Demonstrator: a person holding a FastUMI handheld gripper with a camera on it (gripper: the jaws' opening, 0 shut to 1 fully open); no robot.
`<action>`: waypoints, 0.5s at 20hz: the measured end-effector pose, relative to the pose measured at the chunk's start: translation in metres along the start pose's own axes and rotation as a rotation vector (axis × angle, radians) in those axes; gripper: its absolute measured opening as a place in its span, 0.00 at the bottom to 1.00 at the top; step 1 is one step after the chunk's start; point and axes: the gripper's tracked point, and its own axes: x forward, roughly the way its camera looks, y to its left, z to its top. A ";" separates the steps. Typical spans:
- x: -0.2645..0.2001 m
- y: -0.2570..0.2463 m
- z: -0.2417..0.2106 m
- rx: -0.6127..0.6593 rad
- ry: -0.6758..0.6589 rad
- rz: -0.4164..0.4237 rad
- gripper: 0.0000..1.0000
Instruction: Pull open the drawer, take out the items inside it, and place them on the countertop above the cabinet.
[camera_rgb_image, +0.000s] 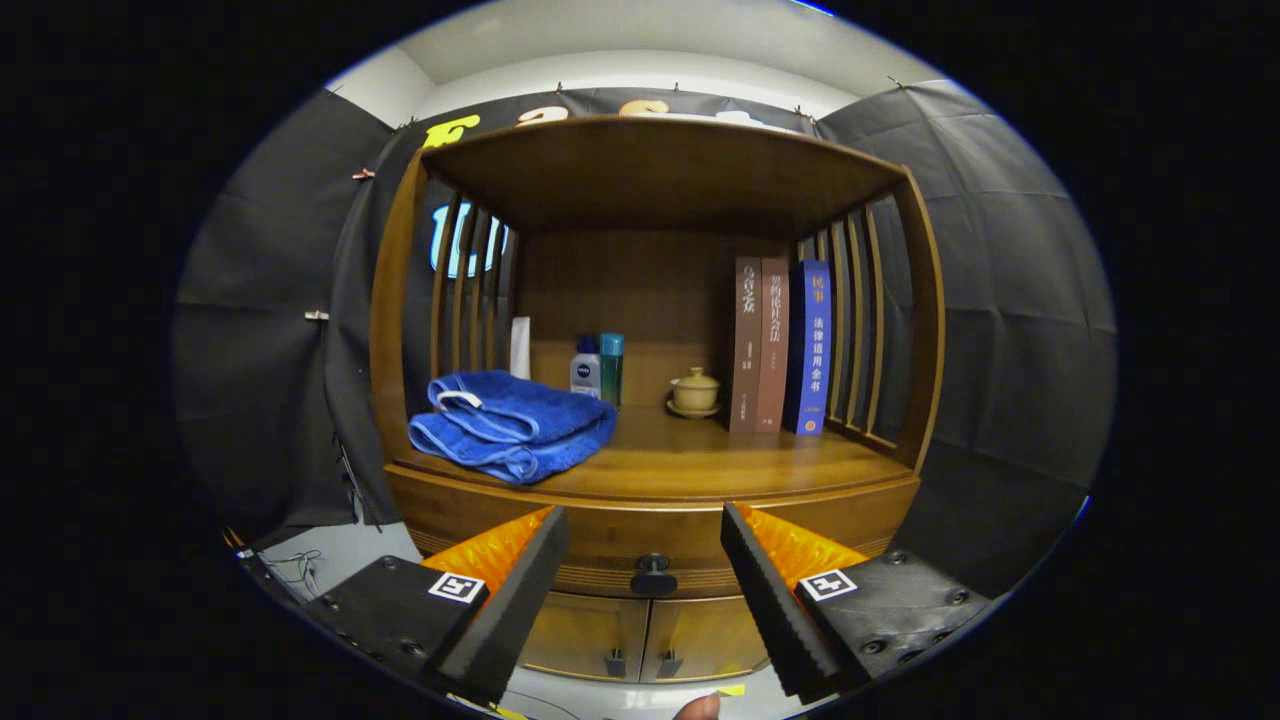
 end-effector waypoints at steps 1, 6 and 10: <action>0.008 0.000 -0.009 -0.011 0.003 -0.003 0.99; 0.038 0.000 -0.053 -0.018 0.029 -0.006 0.99; 0.058 -0.003 -0.084 0.001 0.078 -0.019 0.97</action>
